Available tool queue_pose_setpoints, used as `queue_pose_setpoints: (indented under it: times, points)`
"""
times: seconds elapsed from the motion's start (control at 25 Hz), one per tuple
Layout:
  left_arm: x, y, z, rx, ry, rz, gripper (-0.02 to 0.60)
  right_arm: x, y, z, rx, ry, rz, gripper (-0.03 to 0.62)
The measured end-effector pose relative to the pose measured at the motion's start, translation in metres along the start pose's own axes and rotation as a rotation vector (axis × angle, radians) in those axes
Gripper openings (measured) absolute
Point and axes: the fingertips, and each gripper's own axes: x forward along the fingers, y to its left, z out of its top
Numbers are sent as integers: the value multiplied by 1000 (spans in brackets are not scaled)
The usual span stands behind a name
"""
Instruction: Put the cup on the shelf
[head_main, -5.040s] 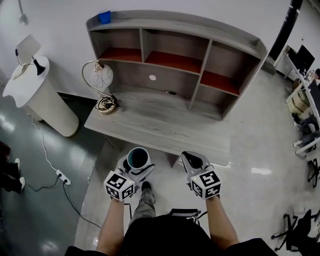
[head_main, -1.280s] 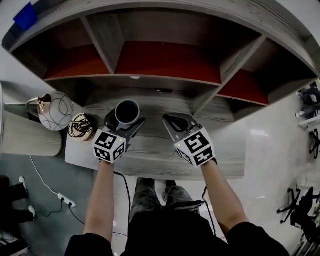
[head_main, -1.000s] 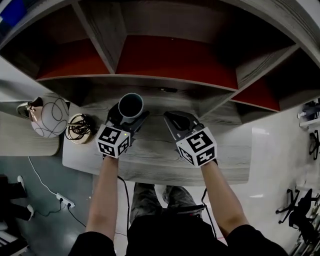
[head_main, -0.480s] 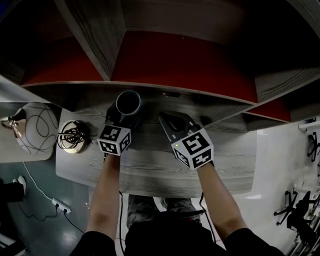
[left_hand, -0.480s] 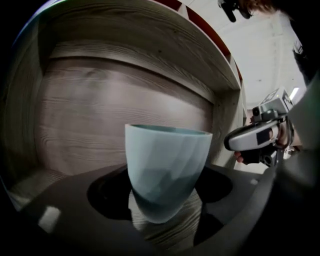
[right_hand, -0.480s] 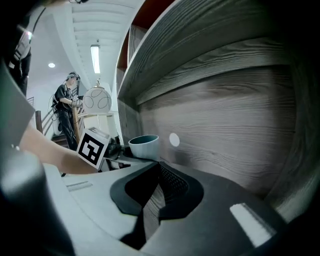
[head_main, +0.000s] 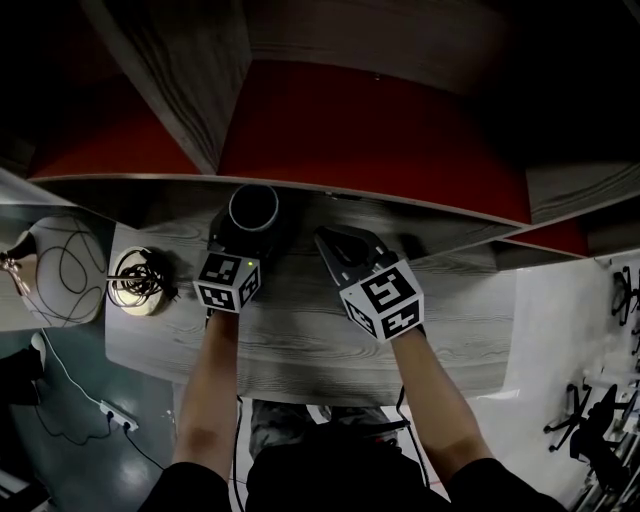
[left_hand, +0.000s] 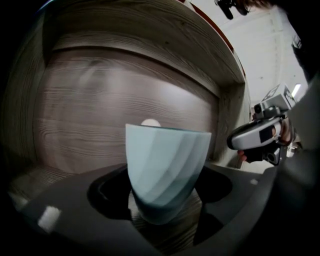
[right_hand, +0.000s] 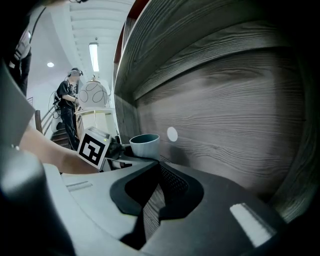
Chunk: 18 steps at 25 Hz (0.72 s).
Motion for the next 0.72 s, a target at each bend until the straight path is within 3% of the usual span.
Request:
queue_pose_setpoints:
  times: [0.6, 0.72]
  points:
    - [-3, -5, 1, -26, 31, -29, 364, -8, 2, 2, 1, 6, 5, 12]
    - [-11, -6, 10, -28, 33, -20, 391, -13, 4, 5, -3, 4, 7, 12]
